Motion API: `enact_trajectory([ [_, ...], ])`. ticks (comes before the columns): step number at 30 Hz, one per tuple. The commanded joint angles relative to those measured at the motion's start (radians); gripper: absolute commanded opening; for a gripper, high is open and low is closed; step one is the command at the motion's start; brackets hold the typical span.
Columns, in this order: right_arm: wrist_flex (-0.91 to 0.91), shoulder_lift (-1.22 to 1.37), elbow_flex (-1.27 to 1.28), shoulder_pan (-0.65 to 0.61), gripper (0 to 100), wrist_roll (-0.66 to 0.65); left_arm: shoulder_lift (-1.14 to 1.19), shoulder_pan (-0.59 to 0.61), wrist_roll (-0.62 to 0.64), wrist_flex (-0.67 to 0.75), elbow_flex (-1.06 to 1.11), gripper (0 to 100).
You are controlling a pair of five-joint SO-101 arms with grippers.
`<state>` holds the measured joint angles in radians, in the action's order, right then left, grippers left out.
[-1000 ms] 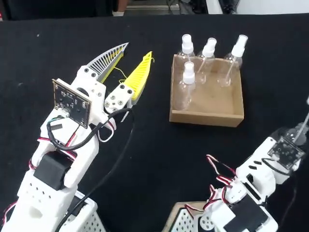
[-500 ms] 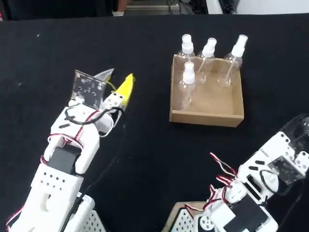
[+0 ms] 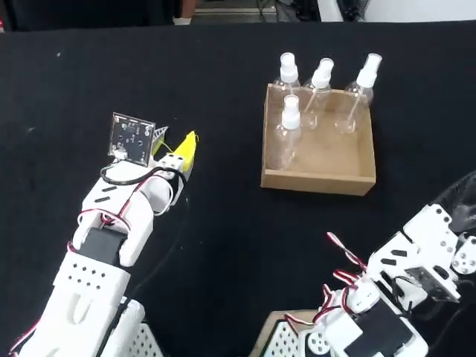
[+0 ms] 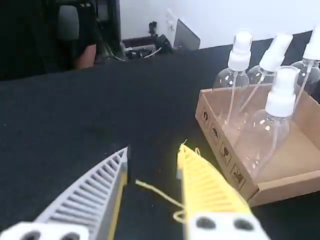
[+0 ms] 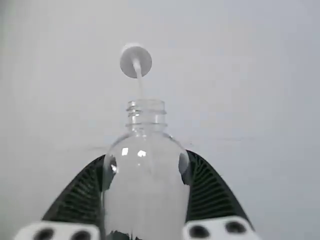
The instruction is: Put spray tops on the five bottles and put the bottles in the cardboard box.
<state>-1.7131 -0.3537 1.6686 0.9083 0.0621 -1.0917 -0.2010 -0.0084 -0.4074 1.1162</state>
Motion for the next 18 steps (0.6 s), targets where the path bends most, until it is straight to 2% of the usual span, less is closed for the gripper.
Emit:
enact_trajectory([
  [1,-0.028,-0.05,-0.079,0.009,1.1,0.006,-0.017,0.007,0.009,0.02,-0.007,16],
  [8,-0.017,-0.16,-0.113,0.008,1.1,0.006,-0.017,0.007,0.009,0.02,-0.007,16],
  [18,0.209,-0.387,-0.111,-0.012,1.1,0.006,-0.017,0.008,0.009,0.02,-0.007,16],
])
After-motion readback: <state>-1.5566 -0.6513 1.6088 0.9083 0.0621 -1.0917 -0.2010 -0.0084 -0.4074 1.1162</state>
